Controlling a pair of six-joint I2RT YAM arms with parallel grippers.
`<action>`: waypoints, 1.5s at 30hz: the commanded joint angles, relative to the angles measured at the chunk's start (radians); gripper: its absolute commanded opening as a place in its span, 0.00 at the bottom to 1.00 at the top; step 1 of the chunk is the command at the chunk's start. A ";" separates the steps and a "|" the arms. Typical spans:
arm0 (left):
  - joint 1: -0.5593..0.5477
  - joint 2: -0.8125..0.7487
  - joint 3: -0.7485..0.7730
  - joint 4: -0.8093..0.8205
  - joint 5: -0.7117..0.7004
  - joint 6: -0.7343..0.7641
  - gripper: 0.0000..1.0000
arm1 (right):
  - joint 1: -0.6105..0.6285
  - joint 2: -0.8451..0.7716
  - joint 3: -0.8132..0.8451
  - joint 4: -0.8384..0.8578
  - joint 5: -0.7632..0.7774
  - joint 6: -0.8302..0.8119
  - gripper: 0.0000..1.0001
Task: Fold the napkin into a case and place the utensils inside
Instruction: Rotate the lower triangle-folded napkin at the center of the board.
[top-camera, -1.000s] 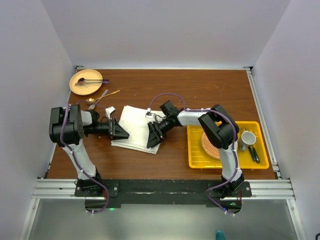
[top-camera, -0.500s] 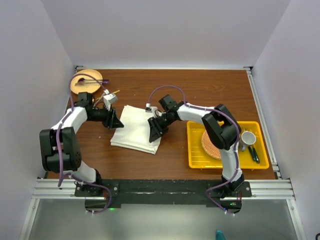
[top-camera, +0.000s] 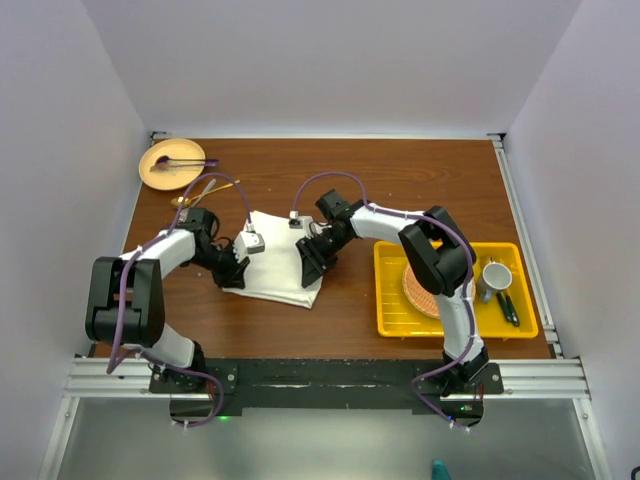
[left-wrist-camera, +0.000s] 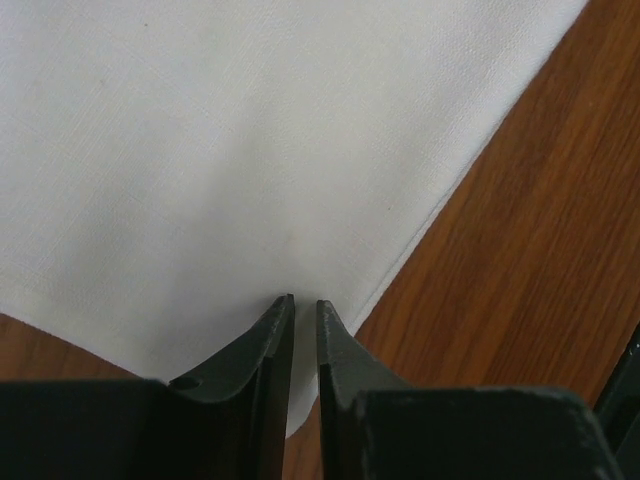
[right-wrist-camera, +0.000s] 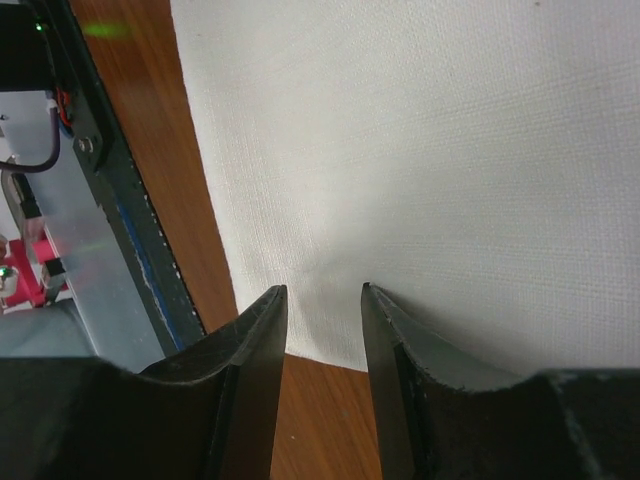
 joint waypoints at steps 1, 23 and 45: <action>0.001 0.038 0.008 0.081 -0.078 0.013 0.19 | 0.002 0.001 -0.035 -0.086 0.043 -0.100 0.42; -0.069 0.015 0.182 0.028 0.094 -0.191 0.31 | -0.163 0.124 0.342 -0.261 0.132 -0.240 0.44; 0.138 0.241 0.464 -0.004 0.161 -0.235 0.47 | -0.030 -0.013 0.218 -0.317 -0.131 -0.239 0.57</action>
